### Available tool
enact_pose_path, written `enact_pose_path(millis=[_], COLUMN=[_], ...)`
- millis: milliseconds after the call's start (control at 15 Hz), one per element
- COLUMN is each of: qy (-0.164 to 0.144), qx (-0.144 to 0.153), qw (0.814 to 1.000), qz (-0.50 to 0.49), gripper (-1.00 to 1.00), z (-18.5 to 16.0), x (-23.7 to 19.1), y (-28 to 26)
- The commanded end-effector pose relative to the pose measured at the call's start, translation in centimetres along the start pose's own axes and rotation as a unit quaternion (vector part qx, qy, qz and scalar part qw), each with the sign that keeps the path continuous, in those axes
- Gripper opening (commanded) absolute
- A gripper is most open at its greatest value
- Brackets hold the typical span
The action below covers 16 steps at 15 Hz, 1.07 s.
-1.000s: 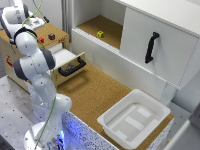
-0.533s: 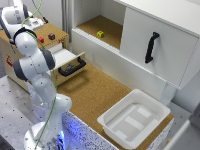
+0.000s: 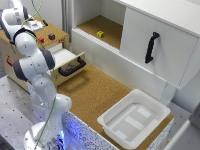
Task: Switch off the green light
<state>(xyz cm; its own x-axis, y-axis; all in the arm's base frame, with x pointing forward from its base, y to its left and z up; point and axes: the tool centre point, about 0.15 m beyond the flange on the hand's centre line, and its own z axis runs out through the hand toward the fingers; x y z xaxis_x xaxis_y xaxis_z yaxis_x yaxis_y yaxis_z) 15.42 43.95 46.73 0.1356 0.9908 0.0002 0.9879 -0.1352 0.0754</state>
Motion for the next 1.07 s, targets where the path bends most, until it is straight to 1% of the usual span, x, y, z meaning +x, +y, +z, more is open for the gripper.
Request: enact_pose_path(millis=[0, 67, 133, 267, 333, 400, 467, 533, 600, 667, 800, 1000], qy=[0.005, 0.000, -0.013, -0.019, -0.017, -0.012, -0.010, -0.007, 0.002, 0.004, 0.004, 0.000], qx=[0.010, 0.013, 0.017, 0.028, 0.028, 0.019, 0.000, -0.027, -0.049, -0.062, -0.073, -0.069], qw=[1.000, 1.000, 1.000, 0.999, 0.999, 1.000, 1.000, 1.000, 0.999, 0.998, 0.997, 0.997], qz=[-0.009, -0.013, -0.016, -0.017, -0.014, -0.012, -0.009, -0.010, -0.009, -0.002, 0.008, 0.017], gripper=[-1.00, -1.00, -1.00, -1.00, -1.00, -1.00, -1.00, -1.00, -1.00, 1.00, 1.00, 1.00], z=[2.3, 2.8, 3.7, 4.7, 4.4, 3.3, 1.3, -1.1, -3.4, -4.7, -5.6, -5.2], x=[1.6, 1.9, 2.1, 1.7, 1.4, 0.9, 0.5, 0.1, -0.3, -0.5, -1.0, -1.6], y=[0.9, 0.9, 0.7, 0.3, 0.1, -0.2, -0.5, -0.9, -1.2, -1.2, -1.0, -0.9])
